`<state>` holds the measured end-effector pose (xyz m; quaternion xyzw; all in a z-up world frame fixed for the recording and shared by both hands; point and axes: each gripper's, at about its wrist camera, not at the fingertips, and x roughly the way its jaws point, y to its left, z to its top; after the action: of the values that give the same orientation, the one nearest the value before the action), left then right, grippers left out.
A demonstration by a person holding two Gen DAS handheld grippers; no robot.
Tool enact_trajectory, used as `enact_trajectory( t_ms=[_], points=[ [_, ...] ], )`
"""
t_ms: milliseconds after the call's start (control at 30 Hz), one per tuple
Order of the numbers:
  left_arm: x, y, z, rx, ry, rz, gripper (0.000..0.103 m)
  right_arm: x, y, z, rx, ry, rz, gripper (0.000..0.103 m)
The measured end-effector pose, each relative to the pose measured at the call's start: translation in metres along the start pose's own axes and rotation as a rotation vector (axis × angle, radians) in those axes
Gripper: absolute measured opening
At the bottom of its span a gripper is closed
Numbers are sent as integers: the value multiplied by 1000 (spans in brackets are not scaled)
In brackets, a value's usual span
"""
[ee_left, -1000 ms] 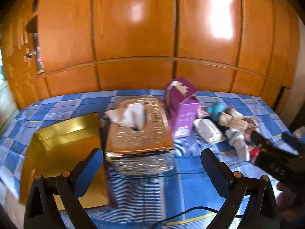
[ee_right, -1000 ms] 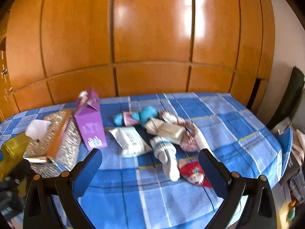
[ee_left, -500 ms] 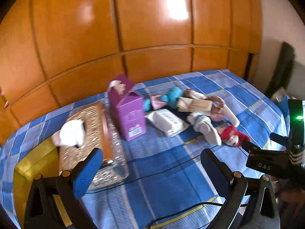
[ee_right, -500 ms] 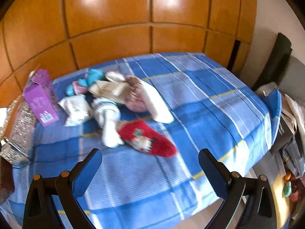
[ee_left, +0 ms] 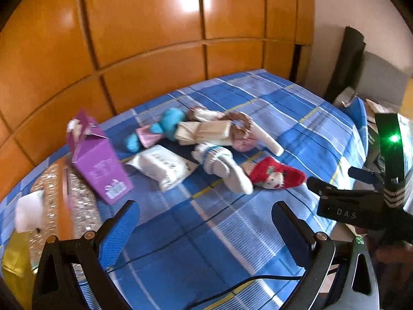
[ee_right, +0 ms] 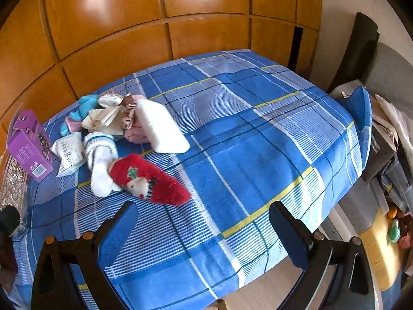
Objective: Organize soft objects
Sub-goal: 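Reach the left gripper to the white sock and grasp it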
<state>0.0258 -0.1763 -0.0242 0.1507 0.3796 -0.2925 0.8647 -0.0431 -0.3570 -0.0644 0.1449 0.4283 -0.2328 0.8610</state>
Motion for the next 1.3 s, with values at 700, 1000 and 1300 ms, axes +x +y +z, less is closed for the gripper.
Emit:
enact_trajectory(
  t_ms=[700, 1000, 1300],
  points=[
    [60, 15, 14, -99, 125, -24, 103, 8, -19, 1, 63, 14, -11, 103],
    [107, 18, 39, -233, 203, -79, 92, 13, -21, 0, 76, 36, 8, 103],
    [159, 15, 49, -311, 306, -113, 64, 18, -19, -2, 75, 58, 20, 103]
  ],
)
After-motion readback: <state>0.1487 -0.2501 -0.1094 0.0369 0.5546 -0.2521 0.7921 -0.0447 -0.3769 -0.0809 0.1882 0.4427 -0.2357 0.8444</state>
